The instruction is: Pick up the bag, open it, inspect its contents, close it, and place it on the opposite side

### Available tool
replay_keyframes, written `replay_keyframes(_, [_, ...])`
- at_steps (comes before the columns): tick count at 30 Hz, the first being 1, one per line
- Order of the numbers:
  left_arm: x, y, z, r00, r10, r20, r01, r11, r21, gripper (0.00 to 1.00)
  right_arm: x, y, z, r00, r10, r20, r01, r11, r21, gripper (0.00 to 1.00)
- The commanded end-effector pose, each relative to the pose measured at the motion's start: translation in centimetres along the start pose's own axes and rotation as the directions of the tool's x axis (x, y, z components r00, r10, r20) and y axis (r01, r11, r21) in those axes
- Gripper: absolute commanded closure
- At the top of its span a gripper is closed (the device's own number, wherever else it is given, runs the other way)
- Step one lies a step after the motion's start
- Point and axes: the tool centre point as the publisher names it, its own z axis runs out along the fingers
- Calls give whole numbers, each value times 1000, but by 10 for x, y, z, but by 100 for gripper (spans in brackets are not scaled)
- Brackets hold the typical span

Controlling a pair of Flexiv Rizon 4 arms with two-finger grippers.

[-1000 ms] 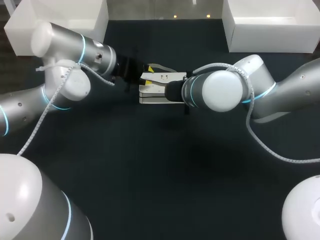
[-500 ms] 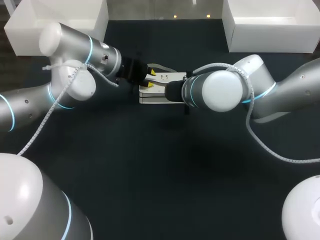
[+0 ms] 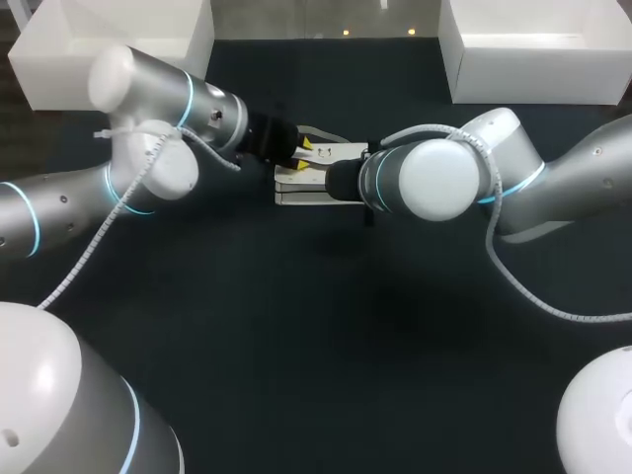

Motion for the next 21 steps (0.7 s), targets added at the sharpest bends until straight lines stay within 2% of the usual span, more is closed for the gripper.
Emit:
replay_keyframes(1, [0, 3, 7, 1000, -2, -1, 2, 1000, -2, 75, 5, -2, 3, 955, 2, 296, 1, 1000, -12, 100])
replay_keyframes(12, [-2, 5, 14, 1000, 4, -3, -4, 1000, -22, 75, 5, -2, 3, 955, 2, 296, 1, 1000, -12, 100])
replay_keyframes(14, [-2, 6, 15, 1000, 0, -5, 0, 999, -39, 80, 5, -2, 3, 955, 2, 296, 1, 1000, -12, 100])
replay_keyframes(18, [-5, 7, 15, 1000, -21, -7, 21, 999, -46, 99, 5, -2, 3, 955, 2, 296, 1, 1000, -12, 100])
replay_keyframes(21, [-9, 8, 13, 999, -47, -14, 46, 998, -50, 100, 5, -2, 3, 955, 2, 296, 1, 1000, -12, 100])
